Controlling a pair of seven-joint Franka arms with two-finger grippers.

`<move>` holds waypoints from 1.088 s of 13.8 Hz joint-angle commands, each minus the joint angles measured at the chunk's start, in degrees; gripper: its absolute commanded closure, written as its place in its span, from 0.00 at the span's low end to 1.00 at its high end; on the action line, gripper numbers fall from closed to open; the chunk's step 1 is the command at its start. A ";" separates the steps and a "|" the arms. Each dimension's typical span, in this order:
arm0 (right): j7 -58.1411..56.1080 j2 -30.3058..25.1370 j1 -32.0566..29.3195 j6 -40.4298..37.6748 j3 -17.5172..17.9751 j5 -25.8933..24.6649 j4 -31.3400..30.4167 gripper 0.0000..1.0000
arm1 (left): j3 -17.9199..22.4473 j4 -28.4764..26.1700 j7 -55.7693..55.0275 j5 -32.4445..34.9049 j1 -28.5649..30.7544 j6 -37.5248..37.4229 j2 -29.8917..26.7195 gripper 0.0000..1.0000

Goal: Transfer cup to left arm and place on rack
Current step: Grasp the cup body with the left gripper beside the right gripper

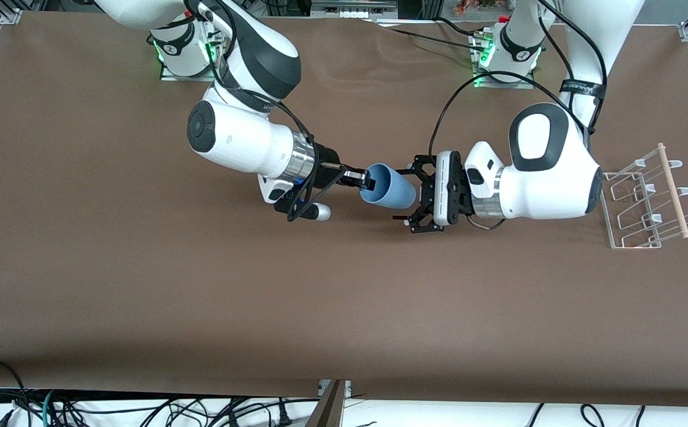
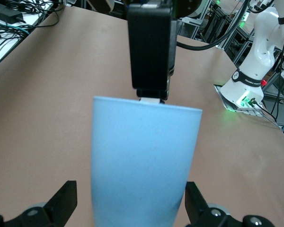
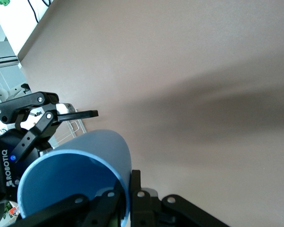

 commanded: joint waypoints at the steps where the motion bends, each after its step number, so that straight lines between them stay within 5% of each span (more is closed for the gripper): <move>1: 0.76 1.56 0.04 -0.78 1.19 2.41 2.46 1.00 | 0.33 -2.88 4.65 -1.47 -0.28 0.46 -2.58 0.10; 2: 0.76 1.48 0.04 -0.70 1.19 3.64 2.55 1.00 | 0.25 -3.07 5.63 -1.47 -0.28 0.46 -2.68 0.62; 4: 0.76 1.48 0.04 -0.70 1.10 3.74 2.55 1.00 | 0.24 -3.07 5.64 -1.47 -0.28 0.55 -2.42 0.92; 6: 0.67 1.48 -0.05 -0.78 1.10 3.74 2.55 1.00 | 0.24 -2.98 5.90 -1.47 -0.02 0.46 -2.50 1.00; 8: -0.12 1.04 -0.66 -0.87 0.93 3.48 2.46 0.01 | 0.24 -2.81 5.81 -1.47 0.07 0.37 -2.50 1.00; 13: -2.92 -1.24 -4.26 -7.97 -0.74 3.39 2.98 0.00 | 0.59 -2.63 5.11 -0.95 0.51 -0.41 -2.94 1.00; 15: -8.62 -3.70 -5.67 -15.15 -4.77 3.39 2.99 0.00 | 0.77 -2.28 0.58 2.81 1.30 -3.56 -3.29 1.00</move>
